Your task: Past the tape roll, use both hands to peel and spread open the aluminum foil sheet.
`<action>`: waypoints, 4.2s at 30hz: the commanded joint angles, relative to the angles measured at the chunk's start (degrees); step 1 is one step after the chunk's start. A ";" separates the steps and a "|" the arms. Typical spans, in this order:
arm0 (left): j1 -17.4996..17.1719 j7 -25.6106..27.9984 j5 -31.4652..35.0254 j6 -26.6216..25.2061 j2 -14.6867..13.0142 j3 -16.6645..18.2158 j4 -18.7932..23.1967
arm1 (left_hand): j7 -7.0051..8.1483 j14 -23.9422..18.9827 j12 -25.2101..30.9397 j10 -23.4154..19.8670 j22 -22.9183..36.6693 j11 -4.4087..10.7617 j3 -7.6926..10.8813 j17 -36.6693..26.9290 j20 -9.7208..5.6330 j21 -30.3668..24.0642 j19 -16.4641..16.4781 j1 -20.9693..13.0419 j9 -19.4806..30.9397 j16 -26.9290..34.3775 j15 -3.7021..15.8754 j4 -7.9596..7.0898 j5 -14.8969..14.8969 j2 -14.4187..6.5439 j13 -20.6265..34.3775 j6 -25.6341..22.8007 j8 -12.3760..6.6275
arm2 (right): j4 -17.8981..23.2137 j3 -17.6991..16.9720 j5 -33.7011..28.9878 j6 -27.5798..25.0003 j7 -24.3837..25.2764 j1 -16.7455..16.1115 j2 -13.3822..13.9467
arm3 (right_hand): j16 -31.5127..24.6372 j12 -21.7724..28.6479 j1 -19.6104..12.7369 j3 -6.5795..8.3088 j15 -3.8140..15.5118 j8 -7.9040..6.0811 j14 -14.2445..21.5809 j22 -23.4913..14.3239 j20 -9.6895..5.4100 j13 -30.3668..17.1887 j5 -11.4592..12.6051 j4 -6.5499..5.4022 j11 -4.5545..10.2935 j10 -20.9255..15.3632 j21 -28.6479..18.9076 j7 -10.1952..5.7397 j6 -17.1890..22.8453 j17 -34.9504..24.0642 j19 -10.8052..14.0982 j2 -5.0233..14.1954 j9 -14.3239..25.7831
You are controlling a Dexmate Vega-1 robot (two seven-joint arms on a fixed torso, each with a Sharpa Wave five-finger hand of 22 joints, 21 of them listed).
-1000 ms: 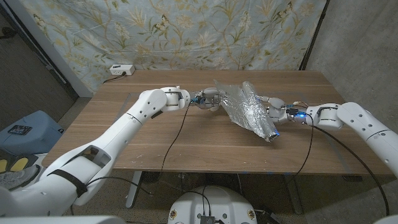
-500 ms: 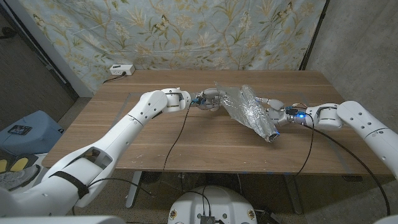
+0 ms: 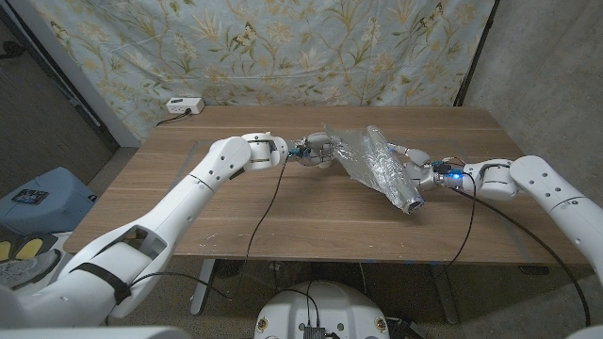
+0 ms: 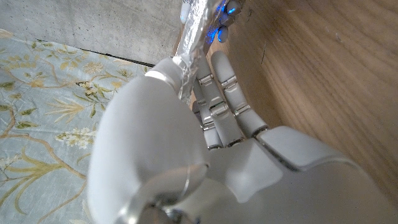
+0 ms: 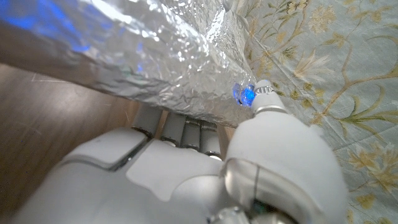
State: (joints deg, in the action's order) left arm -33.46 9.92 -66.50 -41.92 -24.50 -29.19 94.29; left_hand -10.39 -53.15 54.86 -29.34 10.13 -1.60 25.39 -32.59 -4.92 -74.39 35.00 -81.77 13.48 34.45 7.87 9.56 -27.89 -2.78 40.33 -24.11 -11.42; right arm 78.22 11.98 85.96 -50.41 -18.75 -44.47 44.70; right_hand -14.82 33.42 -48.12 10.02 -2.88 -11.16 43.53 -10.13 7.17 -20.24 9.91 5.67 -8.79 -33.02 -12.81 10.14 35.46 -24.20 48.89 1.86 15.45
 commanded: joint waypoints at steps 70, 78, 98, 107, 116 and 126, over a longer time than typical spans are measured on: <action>-3.73 4.13 -6.84 0.79 -5.24 1.89 5.47 | -1.49 -3.33 -1.37 -5.36 0.11 4.69 1.44 -0.31 -0.85 -1.88 -0.35 0.59 0.24 0.16 2.58 -0.13 0.05 0.97 0.34 -2.32 0.40 | 0.11 -3.00 1.30 0.73 1.31 -1.76 1.48 | 0.46 -5.43 3.02 -0.96 -0.62 -0.22 0.02 -0.12 0.02 3.03 2.27 -0.32 -1.44 -1.03 0.62 2.05 -3.26 1.20 1.60 0.87 -3.46; -4.36 4.61 -7.32 0.96 -5.79 2.24 6.25 | -1.44 -3.36 -1.57 -5.50 0.11 4.70 1.51 -0.55 -0.84 -2.06 -0.33 0.66 0.23 0.25 2.62 -0.15 0.08 0.97 0.18 -2.37 0.42 | -0.04 -2.80 1.06 0.55 1.40 -1.55 1.47 | 0.47 -5.74 3.08 -0.96 -0.74 -0.28 -0.05 -0.12 -0.04 2.99 2.26 -0.22 -1.44 -1.19 0.68 2.05 -3.31 1.22 1.63 0.96 -3.65; -4.51 4.23 -7.75 0.93 -7.10 2.16 7.25 | -1.39 -3.25 -1.78 -5.66 0.09 4.84 1.65 -0.67 -0.88 -2.31 -0.54 0.77 0.28 0.10 2.54 -0.09 0.18 1.18 0.35 -2.43 0.42 | -0.13 -3.43 0.11 2.47 -0.22 -2.14 1.50 | 0.38 -6.44 2.91 -0.78 -0.68 -0.61 0.00 -0.13 -0.01 2.88 2.22 0.19 -1.35 -1.74 0.79 1.96 -2.82 1.30 1.72 1.30 -3.96; -3.74 3.78 -7.54 0.37 -7.75 1.93 7.65 | -1.41 -3.28 -1.94 -5.88 0.07 4.71 1.73 -0.73 -1.04 -2.41 -0.68 0.69 0.29 0.11 2.55 -0.05 0.25 1.18 0.25 -2.48 0.42 | -0.13 -3.84 -0.36 3.95 -1.13 -2.35 1.10 | 0.34 -6.70 2.82 -0.72 -0.58 -0.71 0.08 -0.13 -0.04 2.83 2.19 0.38 -1.30 -2.00 0.84 1.96 -2.59 1.34 1.71 1.36 -4.05; -2.85 3.18 -7.50 -0.24 -8.17 1.88 7.97 | -1.49 -3.33 -2.07 -5.91 0.06 4.80 1.77 -0.77 -1.09 -2.54 -0.77 0.63 0.30 0.14 2.68 -0.03 0.32 1.19 0.35 -2.54 0.43 | 0.10 -4.90 -0.09 5.42 -2.04 -3.26 0.79 | 0.30 -6.91 2.73 -0.65 -0.27 -0.85 0.19 -0.13 -0.22 2.78 2.16 0.55 -1.10 -2.29 0.90 1.91 -2.21 1.39 1.61 1.44 -4.10; -3.16 2.72 -7.86 -0.31 -8.98 2.35 8.43 | -1.44 -3.46 -2.22 -5.96 0.06 4.79 1.82 -0.77 -1.03 -2.67 -0.82 0.66 0.28 0.12 2.64 -0.08 0.37 1.19 0.33 -2.53 0.47 | 0.43 -5.47 0.03 6.69 -1.75 -3.77 0.21 | 0.26 -7.20 2.74 -0.55 -0.07 -0.92 0.25 -0.14 -0.45 2.72 2.14 0.62 -0.54 -2.42 0.95 1.89 -1.96 1.40 1.56 1.70 -4.16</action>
State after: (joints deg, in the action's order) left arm -36.68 13.21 -74.06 -42.01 -32.76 -27.22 102.36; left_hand -10.37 -53.46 52.90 -30.84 10.15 -1.13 26.88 -33.07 -5.64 -76.77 34.27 -80.94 13.45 34.38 7.60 9.65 -27.49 -1.95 40.48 -25.49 -11.02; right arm 78.32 7.10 85.81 -45.06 -20.34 -47.73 45.47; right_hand -14.20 26.46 -45.39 9.42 -3.41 -11.66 43.62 -10.15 7.05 -17.45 11.68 6.01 -9.70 -34.97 -11.97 9.63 32.97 -22.85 50.42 2.93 11.17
